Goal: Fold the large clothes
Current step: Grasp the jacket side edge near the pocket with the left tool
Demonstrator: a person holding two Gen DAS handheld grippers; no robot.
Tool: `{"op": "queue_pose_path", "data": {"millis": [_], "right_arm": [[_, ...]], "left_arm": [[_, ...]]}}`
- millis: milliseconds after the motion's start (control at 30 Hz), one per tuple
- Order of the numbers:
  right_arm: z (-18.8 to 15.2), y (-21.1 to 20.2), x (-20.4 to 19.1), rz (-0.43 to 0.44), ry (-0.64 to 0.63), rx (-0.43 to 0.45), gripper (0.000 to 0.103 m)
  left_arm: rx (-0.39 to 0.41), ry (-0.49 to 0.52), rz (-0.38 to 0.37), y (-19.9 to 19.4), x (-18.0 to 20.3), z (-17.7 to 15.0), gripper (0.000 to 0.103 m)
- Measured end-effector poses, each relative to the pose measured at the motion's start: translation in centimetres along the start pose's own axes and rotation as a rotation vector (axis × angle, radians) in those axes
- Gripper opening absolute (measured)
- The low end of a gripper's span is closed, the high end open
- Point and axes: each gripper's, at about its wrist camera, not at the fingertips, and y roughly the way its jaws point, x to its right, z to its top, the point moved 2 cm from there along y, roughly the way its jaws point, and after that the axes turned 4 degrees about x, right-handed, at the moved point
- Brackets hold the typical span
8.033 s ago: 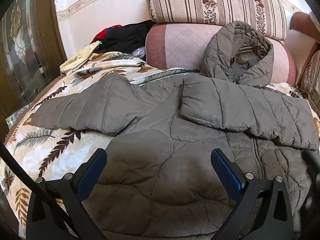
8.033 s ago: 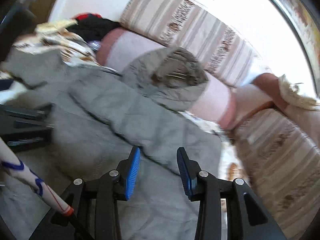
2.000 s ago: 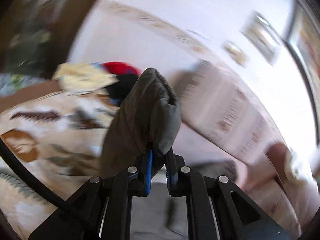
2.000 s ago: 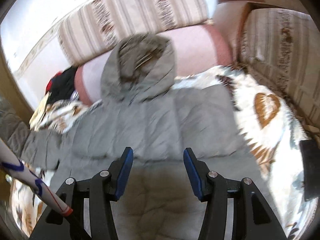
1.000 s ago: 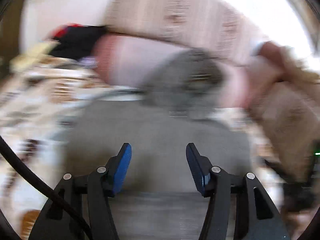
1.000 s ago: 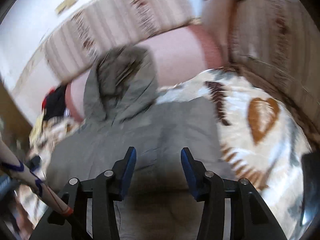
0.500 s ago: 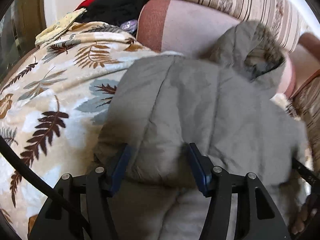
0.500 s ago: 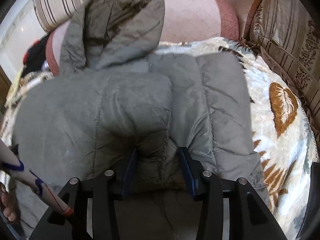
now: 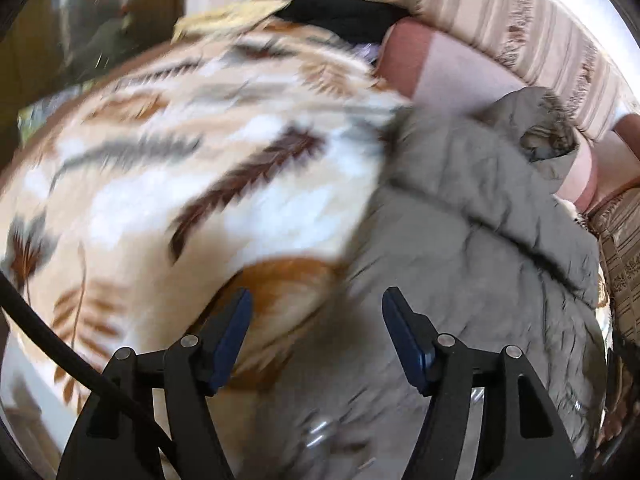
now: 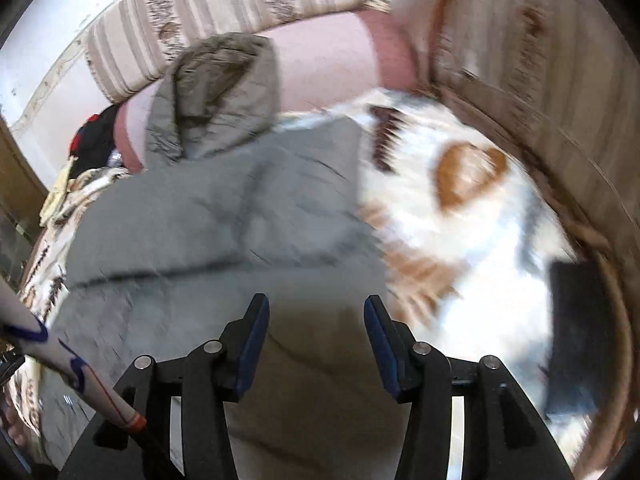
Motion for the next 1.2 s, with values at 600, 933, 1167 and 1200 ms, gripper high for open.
{"op": "queue_pose_path", "data": {"millis": [600,933,1167,1200], "right_arm": [[-7.6,-2.0,7.6,0.084,0.106,-0.205,0.006],[-6.6,-3.0,8.5,-0.025,0.091,-0.131,0.001],[-6.8,-3.8,7.5,-0.043,0.035,-0.114,0.057],[-6.9,-3.5,7.7,-0.018,0.057,-0.133,0.057]], "left_arm": [[-0.09,0.131,-0.038,-2.1,3.2,-10.0,0.05],[-0.004,0.263,-0.033,-6.2,8.3,-11.0,0.046],[0.04,0.135,-0.01,-7.3,2.3,-5.8,0.058],[0.022,0.122,0.029,-6.5,1.2,-5.6,0.058]]}}
